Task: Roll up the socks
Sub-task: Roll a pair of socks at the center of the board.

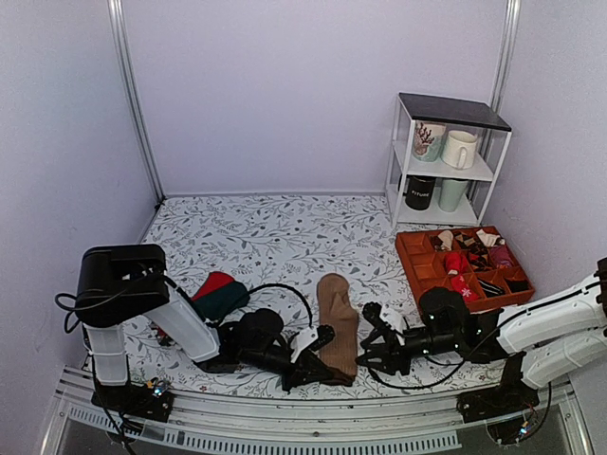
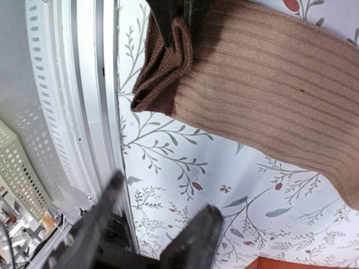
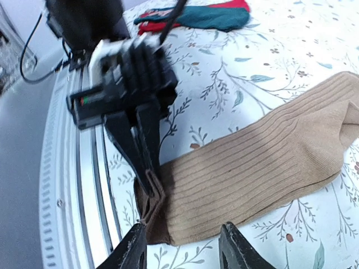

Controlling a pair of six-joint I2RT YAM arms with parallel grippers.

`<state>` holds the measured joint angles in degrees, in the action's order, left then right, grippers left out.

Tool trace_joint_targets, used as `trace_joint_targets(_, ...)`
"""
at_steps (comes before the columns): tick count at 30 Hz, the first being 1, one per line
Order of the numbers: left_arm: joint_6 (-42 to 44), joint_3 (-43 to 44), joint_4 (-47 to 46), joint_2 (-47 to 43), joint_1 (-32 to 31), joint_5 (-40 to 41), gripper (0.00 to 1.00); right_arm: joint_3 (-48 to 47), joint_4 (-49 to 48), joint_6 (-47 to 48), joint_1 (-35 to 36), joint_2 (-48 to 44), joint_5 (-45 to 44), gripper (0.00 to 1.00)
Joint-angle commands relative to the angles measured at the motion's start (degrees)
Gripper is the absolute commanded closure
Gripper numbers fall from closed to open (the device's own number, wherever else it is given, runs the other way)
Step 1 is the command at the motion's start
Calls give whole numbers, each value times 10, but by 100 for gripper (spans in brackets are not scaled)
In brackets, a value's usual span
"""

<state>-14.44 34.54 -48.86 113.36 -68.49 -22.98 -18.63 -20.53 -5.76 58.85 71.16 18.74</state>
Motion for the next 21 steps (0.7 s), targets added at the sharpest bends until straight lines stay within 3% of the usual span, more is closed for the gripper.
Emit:
trace_joint_targets(1,-28,-25,105,23,1,-16,100,11,-57,118,57,17,-47,53)
trace_joint_targets(10,-22,-7,131,23,3,-21,100,-31,-10,164,144,89,-103,50)
trace_joint_targets(21,-24,-9,124,29,5,-29,100,-60,15,155,157,161,-162,54)
